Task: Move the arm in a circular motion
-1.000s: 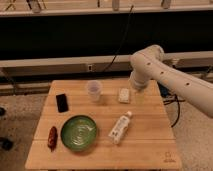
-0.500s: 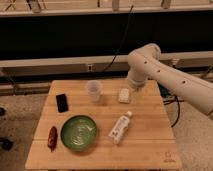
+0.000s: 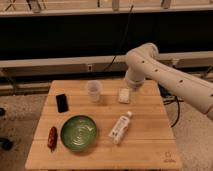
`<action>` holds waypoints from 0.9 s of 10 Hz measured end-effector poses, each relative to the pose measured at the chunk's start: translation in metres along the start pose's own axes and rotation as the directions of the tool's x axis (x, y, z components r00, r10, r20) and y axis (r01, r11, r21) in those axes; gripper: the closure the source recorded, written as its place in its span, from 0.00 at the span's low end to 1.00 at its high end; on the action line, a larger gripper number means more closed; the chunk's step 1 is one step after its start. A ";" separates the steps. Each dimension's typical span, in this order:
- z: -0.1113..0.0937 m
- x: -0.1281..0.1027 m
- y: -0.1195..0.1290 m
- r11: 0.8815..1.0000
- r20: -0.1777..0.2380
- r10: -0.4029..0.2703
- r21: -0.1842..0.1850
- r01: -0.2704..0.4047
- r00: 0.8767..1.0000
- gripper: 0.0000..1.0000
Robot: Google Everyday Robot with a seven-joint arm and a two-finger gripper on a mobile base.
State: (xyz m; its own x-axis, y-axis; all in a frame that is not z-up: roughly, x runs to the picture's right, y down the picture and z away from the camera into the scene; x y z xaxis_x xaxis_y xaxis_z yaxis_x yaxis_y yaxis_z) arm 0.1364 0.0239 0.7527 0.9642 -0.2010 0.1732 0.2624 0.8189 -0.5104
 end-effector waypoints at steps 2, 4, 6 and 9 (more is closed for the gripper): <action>-0.001 -0.003 -0.001 1.000 0.000 -0.004 0.001 0.004 1.000 0.20; -0.002 -0.010 -0.002 1.000 -0.002 -0.014 0.000 0.014 1.000 0.20; -0.003 -0.015 0.000 1.000 -0.004 -0.016 0.001 0.016 1.000 0.20; -0.005 -0.018 0.003 1.000 -0.002 -0.017 0.002 0.017 1.000 0.20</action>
State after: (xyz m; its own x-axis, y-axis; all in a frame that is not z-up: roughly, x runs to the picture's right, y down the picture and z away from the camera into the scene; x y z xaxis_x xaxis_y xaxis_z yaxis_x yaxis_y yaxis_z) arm 0.1204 0.0273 0.7434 0.9595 -0.2163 0.1803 0.2790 0.8162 -0.5059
